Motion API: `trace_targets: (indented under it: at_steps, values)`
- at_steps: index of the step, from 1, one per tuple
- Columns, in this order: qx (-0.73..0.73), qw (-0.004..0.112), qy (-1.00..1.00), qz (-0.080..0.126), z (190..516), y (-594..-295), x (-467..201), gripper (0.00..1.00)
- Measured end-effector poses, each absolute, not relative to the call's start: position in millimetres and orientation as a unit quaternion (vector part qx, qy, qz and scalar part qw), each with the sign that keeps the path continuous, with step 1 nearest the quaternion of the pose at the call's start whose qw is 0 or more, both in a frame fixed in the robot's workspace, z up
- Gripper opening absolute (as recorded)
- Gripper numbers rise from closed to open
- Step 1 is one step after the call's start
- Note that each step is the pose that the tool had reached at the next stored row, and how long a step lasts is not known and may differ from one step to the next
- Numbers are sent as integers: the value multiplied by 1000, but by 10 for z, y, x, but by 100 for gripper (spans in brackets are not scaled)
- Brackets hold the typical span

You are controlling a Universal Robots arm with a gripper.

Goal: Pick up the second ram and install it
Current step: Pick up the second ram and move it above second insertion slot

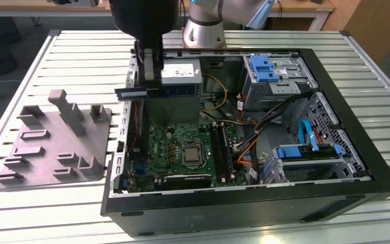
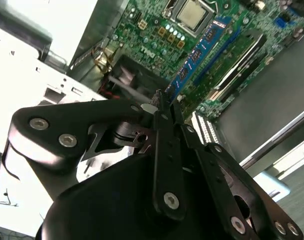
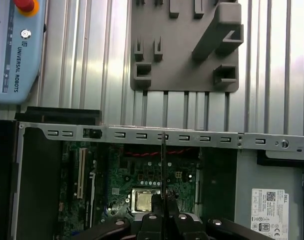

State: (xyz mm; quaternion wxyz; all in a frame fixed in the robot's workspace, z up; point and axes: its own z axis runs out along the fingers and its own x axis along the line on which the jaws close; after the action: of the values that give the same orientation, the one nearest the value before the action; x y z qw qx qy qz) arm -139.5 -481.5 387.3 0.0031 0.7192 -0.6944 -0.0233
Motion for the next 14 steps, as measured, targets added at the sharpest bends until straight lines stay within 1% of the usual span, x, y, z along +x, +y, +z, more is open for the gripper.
trace_targets:
  at_steps: [14]
  values:
    - [719, 3, -694, -23, 3868, -4813, -1078, 14]
